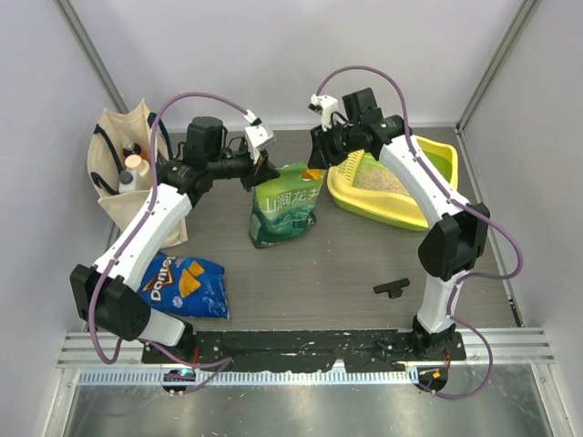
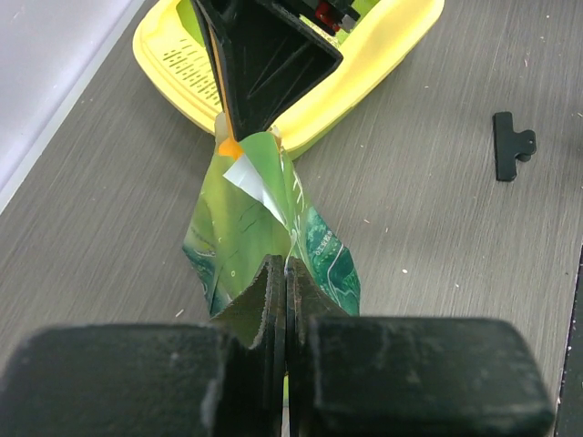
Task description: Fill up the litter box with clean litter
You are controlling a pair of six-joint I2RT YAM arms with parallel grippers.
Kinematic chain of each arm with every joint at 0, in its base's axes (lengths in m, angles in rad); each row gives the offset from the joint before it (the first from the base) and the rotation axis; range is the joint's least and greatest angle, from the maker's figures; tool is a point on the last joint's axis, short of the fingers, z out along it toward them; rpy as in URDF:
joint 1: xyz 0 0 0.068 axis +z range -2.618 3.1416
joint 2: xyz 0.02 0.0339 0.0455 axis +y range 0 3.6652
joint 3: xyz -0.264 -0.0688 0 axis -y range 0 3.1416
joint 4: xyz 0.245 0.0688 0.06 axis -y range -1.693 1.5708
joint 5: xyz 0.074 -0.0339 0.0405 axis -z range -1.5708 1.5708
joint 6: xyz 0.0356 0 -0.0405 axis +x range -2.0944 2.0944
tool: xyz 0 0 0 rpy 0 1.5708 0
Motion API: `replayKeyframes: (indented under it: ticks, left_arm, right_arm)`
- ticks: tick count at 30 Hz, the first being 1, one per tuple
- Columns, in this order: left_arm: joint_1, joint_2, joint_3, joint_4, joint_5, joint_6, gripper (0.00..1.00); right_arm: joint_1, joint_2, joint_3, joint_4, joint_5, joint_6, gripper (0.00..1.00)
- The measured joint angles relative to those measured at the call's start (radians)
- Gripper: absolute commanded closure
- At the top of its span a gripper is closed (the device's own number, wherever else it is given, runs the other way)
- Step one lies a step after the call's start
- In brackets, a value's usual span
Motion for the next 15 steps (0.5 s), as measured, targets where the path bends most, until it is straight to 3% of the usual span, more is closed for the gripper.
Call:
replayKeyframes:
  ticks: [9,15]
  left_arm:
    - [0.000,-0.014,-0.018,0.006,0.003,-0.037,1.00]
    - [0.000,-0.026,-0.037,0.025,0.009,-0.071,1.00]
  right_arm:
    - [0.096,-0.115,-0.158,0.133,0.267,0.214,0.99]
    - [0.104,-0.108,-0.190,0.143,0.298,0.291,0.99]
